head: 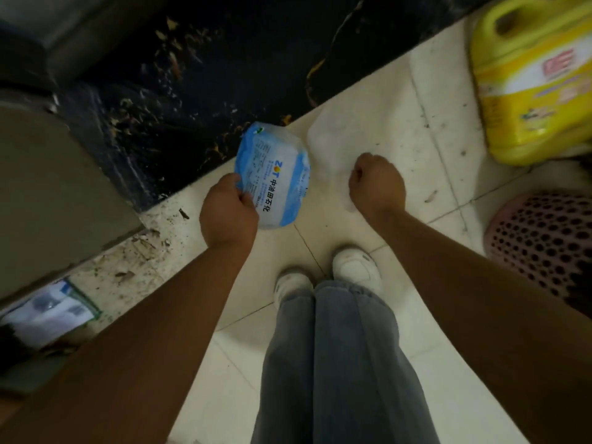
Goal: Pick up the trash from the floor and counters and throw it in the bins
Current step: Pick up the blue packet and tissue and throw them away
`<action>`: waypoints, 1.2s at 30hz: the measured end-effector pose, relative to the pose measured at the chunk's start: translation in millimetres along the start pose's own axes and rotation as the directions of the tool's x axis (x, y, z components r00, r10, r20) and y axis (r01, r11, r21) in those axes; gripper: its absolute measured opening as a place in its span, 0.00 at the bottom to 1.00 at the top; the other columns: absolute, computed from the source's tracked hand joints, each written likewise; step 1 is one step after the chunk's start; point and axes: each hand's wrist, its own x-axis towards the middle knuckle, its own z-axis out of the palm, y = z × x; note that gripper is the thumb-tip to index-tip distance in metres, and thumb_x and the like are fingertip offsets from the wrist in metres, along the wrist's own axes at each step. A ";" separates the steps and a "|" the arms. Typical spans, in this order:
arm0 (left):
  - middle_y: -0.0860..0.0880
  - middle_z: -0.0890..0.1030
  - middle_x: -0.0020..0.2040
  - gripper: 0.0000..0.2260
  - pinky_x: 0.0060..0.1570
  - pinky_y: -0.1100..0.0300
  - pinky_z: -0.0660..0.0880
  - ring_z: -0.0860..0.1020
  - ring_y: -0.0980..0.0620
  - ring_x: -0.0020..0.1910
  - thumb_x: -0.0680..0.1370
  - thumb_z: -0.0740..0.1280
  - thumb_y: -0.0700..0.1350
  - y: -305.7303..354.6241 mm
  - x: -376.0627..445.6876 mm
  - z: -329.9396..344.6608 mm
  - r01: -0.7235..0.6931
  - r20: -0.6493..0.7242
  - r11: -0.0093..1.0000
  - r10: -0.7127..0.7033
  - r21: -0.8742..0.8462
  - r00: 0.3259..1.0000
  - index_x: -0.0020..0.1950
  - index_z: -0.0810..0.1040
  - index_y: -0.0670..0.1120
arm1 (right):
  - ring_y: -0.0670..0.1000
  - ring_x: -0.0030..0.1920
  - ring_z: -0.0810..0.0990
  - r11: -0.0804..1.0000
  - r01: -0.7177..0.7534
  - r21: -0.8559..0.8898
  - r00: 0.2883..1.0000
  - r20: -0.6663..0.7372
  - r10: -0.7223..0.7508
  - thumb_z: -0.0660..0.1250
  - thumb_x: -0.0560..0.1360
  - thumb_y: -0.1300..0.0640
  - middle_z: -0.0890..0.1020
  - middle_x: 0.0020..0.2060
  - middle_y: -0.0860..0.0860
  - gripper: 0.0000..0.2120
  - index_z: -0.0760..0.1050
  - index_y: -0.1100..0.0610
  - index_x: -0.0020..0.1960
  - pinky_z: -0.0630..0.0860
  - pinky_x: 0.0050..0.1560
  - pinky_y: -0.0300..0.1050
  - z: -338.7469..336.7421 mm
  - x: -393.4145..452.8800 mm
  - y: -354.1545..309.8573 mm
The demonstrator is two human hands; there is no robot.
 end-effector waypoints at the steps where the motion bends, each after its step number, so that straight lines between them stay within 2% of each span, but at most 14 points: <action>1: 0.39 0.79 0.61 0.15 0.58 0.53 0.71 0.75 0.42 0.62 0.79 0.62 0.38 12.9 -15.0 -13.9 -0.022 0.012 1.000 0.022 0.015 1.000 0.66 0.72 0.40 | 0.63 0.52 0.78 0.999 -0.013 0.031 1.000 0.012 0.012 0.56 0.77 0.65 0.79 0.52 0.66 0.11 0.73 0.68 0.54 0.73 0.47 0.51 -17.5 -16.8 -0.7; 3: 0.38 0.79 0.61 0.15 0.59 0.52 0.71 0.75 0.41 0.62 0.79 0.62 0.38 42.5 -48.7 -43.3 -0.095 0.050 0.994 0.093 0.052 0.994 0.66 0.72 0.39 | 0.62 0.53 0.78 0.993 -0.063 0.096 0.997 0.039 0.060 0.55 0.77 0.64 0.80 0.53 0.65 0.12 0.71 0.67 0.57 0.68 0.43 0.47 -56.1 -54.6 4.6; 4: 0.38 0.79 0.61 0.15 0.59 0.52 0.71 0.75 0.41 0.62 0.79 0.62 0.38 59.2 -67.0 -57.6 -0.140 0.063 0.987 0.136 0.073 0.989 0.66 0.72 0.38 | 0.61 0.54 0.78 0.983 -0.096 0.154 0.995 0.049 0.090 0.55 0.78 0.64 0.79 0.54 0.64 0.13 0.71 0.66 0.59 0.68 0.43 0.46 -76.0 -74.5 10.2; 7: 0.37 0.79 0.60 0.15 0.58 0.51 0.72 0.76 0.40 0.61 0.79 0.62 0.38 110.9 -122.3 -100.2 -0.284 0.099 0.946 0.272 0.156 0.957 0.65 0.73 0.38 | 0.59 0.60 0.76 0.903 -0.182 0.390 0.982 0.027 0.187 0.56 0.78 0.64 0.78 0.60 0.62 0.17 0.71 0.61 0.65 0.70 0.58 0.45 -134.3 -129.2 27.9; 11: 0.37 0.80 0.58 0.13 0.57 0.51 0.73 0.77 0.40 0.58 0.79 0.62 0.38 174.2 -197.5 -128.7 -0.519 0.215 0.816 0.476 0.253 0.853 0.63 0.75 0.37 | 0.60 0.60 0.76 0.734 -0.267 0.624 0.927 -0.040 0.372 0.56 0.77 0.65 0.78 0.60 0.62 0.17 0.75 0.60 0.62 0.70 0.60 0.46 -197.7 -202.0 65.3; 14: 0.37 0.80 0.58 0.13 0.57 0.51 0.72 0.77 0.40 0.58 0.79 0.62 0.38 217.1 -258.8 -124.4 -0.694 0.333 0.655 0.609 0.300 0.719 0.63 0.75 0.37 | 0.60 0.59 0.77 0.570 -0.301 0.764 0.817 -0.101 0.567 0.58 0.76 0.66 0.79 0.59 0.62 0.15 0.77 0.63 0.60 0.69 0.60 0.43 -229.0 -267.7 114.7; 18: 0.38 0.79 0.59 0.13 0.57 0.52 0.72 0.76 0.40 0.59 0.78 0.62 0.38 273.5 -350.6 -82.8 -0.835 0.456 0.471 0.699 0.286 0.550 0.62 0.76 0.38 | 0.60 0.51 0.78 0.317 -0.307 0.898 0.605 -0.073 0.793 0.58 0.76 0.67 0.81 0.56 0.64 0.14 0.77 0.64 0.58 0.72 0.54 0.45 -241.9 -361.9 204.3; 22: 0.38 0.80 0.58 0.12 0.55 0.53 0.72 0.77 0.41 0.58 0.78 0.62 0.38 311.1 -453.4 -5.4 -0.925 0.547 0.303 0.746 0.227 0.379 0.60 0.77 0.38 | 0.62 0.58 0.77 0.178 -0.331 0.927 0.444 -0.013 0.896 0.57 0.77 0.66 0.80 0.57 0.65 0.14 0.76 0.65 0.60 0.72 0.60 0.48 -230.9 -444.7 312.7; 25: 0.40 0.79 0.60 0.12 0.56 0.54 0.72 0.76 0.41 0.59 0.79 0.61 0.40 325.3 -527.7 70.0 -0.945 0.591 0.213 0.739 0.248 0.322 0.61 0.76 0.39 | 0.62 0.59 0.76 0.069 -0.351 0.934 0.346 0.061 0.936 0.56 0.77 0.65 0.79 0.58 0.65 0.15 0.75 0.65 0.60 0.72 0.62 0.48 -209.4 -490.9 394.0; 27: 0.41 0.78 0.60 0.12 0.56 0.53 0.72 0.76 0.42 0.60 0.79 0.60 0.41 329.2 -568.3 124.9 -0.944 0.628 0.145 0.715 0.296 0.307 0.60 0.75 0.39 | 0.62 0.59 0.76 0.041 -0.388 0.921 0.340 0.102 0.935 0.56 0.77 0.66 0.79 0.58 0.65 0.15 0.75 0.65 0.60 0.71 0.60 0.47 -188.1 -507.9 439.6; 29: 0.40 0.77 0.61 0.12 0.56 0.53 0.73 0.76 0.42 0.60 0.80 0.60 0.41 331.4 -599.0 177.5 -0.931 0.654 0.098 0.686 0.351 0.318 0.61 0.74 0.38 | 0.61 0.61 0.75 0.014 -0.418 0.908 0.361 0.152 0.920 0.56 0.77 0.66 0.79 0.60 0.64 0.15 0.74 0.65 0.61 0.69 0.60 0.45 -163.4 -512.8 477.7; 32: 0.39 0.74 0.64 0.15 0.59 0.51 0.73 0.74 0.41 0.63 0.80 0.61 0.41 329.0 -627.3 245.5 -0.911 0.704 0.024 0.627 0.411 0.334 0.65 0.70 0.38 | 0.60 0.66 0.72 -0.021 -0.442 0.897 0.471 0.252 0.845 0.55 0.77 0.66 0.75 0.65 0.62 0.18 0.69 0.63 0.67 0.64 0.62 0.41 -124.9 -506.9 518.2; 34: 0.38 0.71 0.66 0.18 0.61 0.49 0.71 0.71 0.40 0.65 0.79 0.62 0.41 322.5 -635.6 279.7 -0.892 0.759 -0.095 0.570 0.442 0.315 0.67 0.67 0.38 | 0.59 0.69 0.68 -0.050 -0.451 0.891 0.561 0.326 0.761 0.55 0.78 0.65 0.71 0.69 0.61 0.23 0.61 0.60 0.72 0.63 0.65 0.43 -102.0 -502.3 533.2; 36: 0.39 0.69 0.67 0.19 0.63 0.48 0.70 0.69 0.40 0.66 0.79 0.61 0.41 314.8 -639.9 301.0 -0.856 0.798 -0.224 0.524 0.466 0.297 0.69 0.66 0.39 | 0.60 0.70 0.67 -0.073 -0.471 0.879 0.592 0.377 0.712 0.55 0.78 0.64 0.69 0.70 0.61 0.24 0.58 0.60 0.73 0.63 0.66 0.44 -84.7 -503.7 540.6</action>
